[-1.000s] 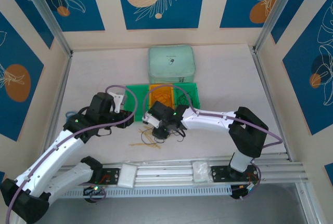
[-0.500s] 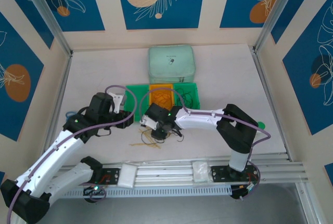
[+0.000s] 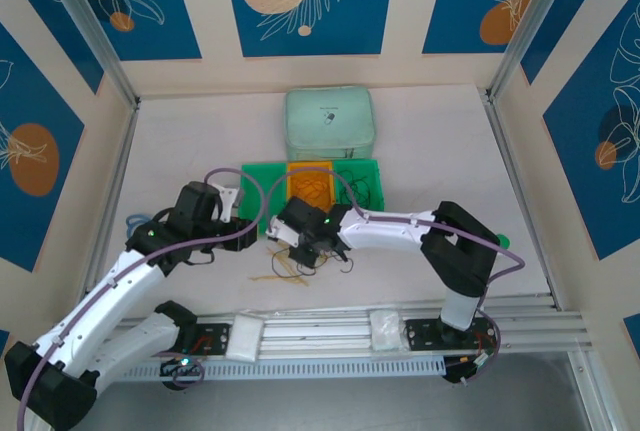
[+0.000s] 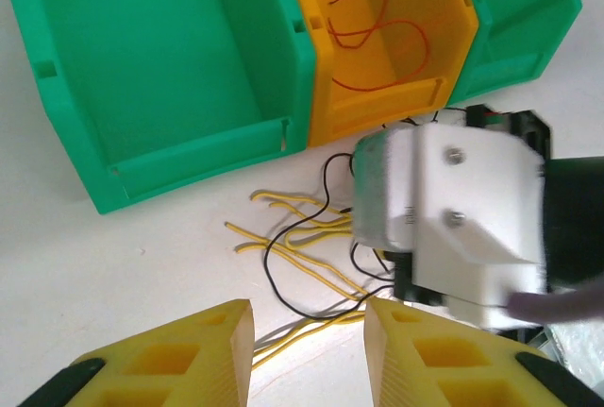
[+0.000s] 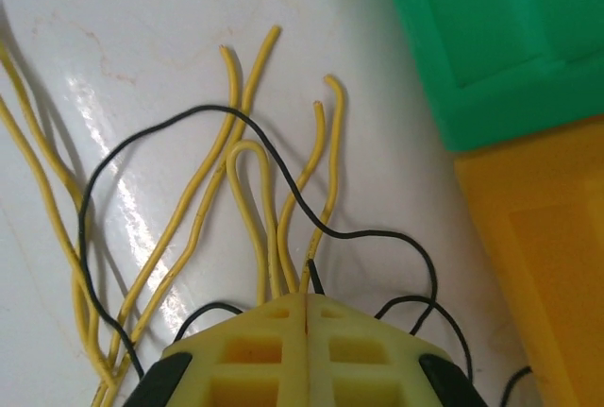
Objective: Untangle the cables
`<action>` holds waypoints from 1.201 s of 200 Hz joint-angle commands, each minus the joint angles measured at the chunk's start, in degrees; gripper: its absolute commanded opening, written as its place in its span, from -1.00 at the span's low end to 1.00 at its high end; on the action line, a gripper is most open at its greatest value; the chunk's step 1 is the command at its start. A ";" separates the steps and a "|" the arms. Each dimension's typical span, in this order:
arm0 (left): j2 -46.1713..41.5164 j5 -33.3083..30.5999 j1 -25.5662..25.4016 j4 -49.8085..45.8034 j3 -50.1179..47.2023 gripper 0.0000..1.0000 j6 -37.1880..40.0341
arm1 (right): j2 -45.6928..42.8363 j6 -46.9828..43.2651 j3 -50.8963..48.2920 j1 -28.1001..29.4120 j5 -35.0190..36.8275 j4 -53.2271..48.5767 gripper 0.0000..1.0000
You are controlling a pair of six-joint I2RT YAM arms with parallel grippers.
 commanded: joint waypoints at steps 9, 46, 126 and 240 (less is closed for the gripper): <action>0.68 1.76 0.76 1.79 -0.98 -0.28 0.20 | -6.54 0.42 -1.51 -0.81 -4.56 0.83 -1.00; 1.39 2.07 0.84 2.40 -1.29 -0.28 0.45 | -7.26 -0.70 -1.33 -1.67 -8.79 -1.28 -0.66; 0.84 1.60 1.09 1.71 -1.47 -0.29 0.92 | 1.00 -5.30 2.30 -1.45 -5.82 -3.76 -0.49; 1.02 2.11 1.46 2.24 -2.44 -0.28 0.72 | 3.65 -7.00 0.63 -1.54 0.15 2.57 -0.75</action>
